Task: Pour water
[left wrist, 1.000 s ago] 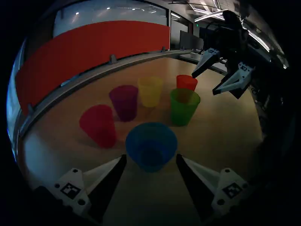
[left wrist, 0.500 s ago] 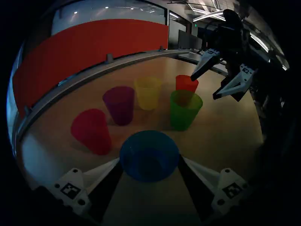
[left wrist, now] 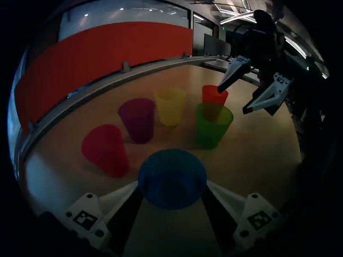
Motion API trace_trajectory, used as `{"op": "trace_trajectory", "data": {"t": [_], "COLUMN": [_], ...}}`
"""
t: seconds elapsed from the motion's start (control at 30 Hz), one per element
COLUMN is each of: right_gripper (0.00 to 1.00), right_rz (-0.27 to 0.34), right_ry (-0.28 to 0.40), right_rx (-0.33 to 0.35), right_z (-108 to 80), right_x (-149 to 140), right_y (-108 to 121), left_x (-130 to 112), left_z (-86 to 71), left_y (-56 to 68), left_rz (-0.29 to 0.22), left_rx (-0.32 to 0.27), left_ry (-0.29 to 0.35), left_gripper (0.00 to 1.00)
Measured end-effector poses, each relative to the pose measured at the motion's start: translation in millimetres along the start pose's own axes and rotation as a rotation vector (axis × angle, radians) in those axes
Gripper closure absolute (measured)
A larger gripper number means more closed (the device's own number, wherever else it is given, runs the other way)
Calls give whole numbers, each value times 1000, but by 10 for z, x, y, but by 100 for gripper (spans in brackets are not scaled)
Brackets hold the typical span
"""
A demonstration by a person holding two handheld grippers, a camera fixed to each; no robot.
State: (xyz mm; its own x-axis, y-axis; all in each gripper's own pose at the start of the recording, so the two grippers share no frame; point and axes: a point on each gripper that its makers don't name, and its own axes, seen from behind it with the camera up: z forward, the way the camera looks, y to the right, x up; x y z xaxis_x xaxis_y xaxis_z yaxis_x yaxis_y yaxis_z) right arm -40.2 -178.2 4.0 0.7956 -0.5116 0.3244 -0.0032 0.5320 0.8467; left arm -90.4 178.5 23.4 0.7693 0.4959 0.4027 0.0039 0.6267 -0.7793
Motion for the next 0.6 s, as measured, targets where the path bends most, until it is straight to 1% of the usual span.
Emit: {"op": "trace_trajectory", "data": {"t": [0.3,0.6], "right_gripper": [1,1], "right_rz": [-1,-21], "right_ry": [-10,-21], "right_rx": [10,19], "right_z": [125,250], "right_x": [-27,-19], "right_y": [-21,-44], "left_x": [1,3], "left_z": [2,-1], "left_y": [4,0], "left_rz": [0,-1], "left_rx": [0,-3], "left_ry": [3,5], "left_gripper": [16,16]}}
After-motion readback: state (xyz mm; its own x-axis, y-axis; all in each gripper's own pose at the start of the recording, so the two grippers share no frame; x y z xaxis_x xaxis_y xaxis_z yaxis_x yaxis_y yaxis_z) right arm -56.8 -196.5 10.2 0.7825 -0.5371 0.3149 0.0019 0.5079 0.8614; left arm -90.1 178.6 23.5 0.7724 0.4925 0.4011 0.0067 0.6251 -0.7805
